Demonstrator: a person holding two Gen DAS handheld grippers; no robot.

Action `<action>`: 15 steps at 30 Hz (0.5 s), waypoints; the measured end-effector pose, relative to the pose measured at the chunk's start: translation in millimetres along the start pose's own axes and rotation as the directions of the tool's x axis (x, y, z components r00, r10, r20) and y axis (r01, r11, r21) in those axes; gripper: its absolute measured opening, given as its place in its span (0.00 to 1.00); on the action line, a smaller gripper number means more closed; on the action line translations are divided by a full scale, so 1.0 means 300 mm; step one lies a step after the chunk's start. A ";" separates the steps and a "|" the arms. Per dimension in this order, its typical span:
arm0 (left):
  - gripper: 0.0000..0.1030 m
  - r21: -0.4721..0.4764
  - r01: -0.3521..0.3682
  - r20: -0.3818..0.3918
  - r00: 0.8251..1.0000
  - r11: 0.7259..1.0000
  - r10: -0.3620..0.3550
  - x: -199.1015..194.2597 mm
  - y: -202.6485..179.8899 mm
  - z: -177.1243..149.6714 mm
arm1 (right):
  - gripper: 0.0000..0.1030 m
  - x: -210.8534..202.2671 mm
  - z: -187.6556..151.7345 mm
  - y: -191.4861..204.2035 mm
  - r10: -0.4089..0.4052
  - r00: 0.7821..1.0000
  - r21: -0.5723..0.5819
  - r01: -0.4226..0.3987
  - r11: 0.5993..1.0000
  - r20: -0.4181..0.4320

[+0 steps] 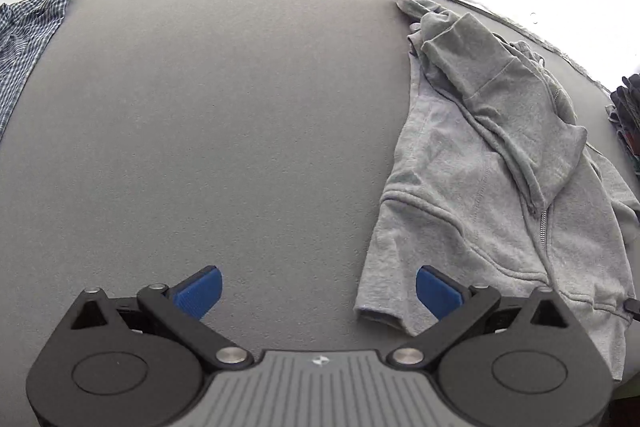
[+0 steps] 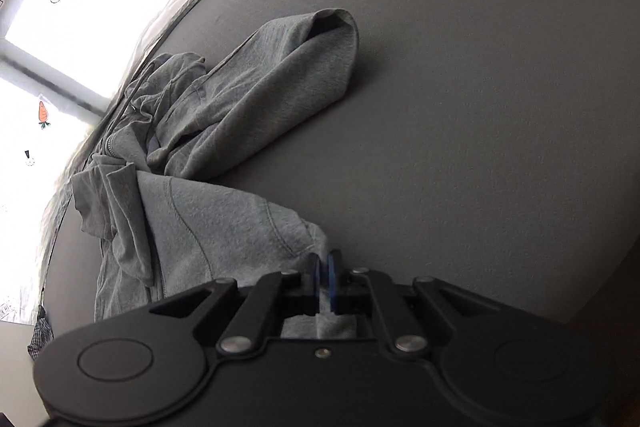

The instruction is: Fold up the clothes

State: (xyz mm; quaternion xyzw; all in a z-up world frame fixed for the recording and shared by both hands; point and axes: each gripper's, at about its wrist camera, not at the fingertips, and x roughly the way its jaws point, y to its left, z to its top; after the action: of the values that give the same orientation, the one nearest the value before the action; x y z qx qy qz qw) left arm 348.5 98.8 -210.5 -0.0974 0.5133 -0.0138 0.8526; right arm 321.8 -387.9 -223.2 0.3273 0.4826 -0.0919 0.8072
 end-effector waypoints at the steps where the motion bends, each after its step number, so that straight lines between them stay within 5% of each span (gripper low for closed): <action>1: 0.99 0.015 0.017 0.002 1.000 1.000 -0.017 0.012 -0.029 0.008 | 0.05 0.006 -0.001 0.018 -0.006 1.000 -0.029 0.006 1.000 -0.002; 5: 0.99 0.075 0.031 -0.009 0.999 0.997 -0.031 0.058 -0.122 0.020 | 0.11 0.007 -0.016 0.081 -0.059 0.998 -0.192 0.064 0.979 0.035; 8: 0.88 0.096 0.041 -0.024 0.999 0.995 -0.038 0.077 -0.168 0.021 | 0.31 0.014 -0.010 0.095 -0.061 0.996 -0.224 0.074 0.972 0.065; 10: 0.69 0.096 0.034 -0.036 0.999 0.995 -0.031 0.092 -0.195 0.012 | 0.32 0.011 -0.003 0.094 -0.063 0.995 -0.247 0.080 0.966 0.077; 13: 0.55 0.111 -0.021 -0.012 1.000 0.994 0.022 0.103 -0.229 -0.016 | 0.34 0.029 0.013 0.089 -0.031 0.998 -0.250 0.042 0.967 0.050; 15: 0.26 0.133 -0.078 0.019 0.997 0.988 0.076 0.094 -0.248 -0.038 | 0.37 0.043 0.017 0.088 -0.011 0.999 -0.255 0.018 0.967 0.030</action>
State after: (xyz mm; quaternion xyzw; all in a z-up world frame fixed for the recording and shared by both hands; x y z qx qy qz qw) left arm 357.4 20.6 -226.9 -0.0204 0.5085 -0.0144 0.8607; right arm 344.5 -368.5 -220.8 0.2160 0.4811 -0.0396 0.8487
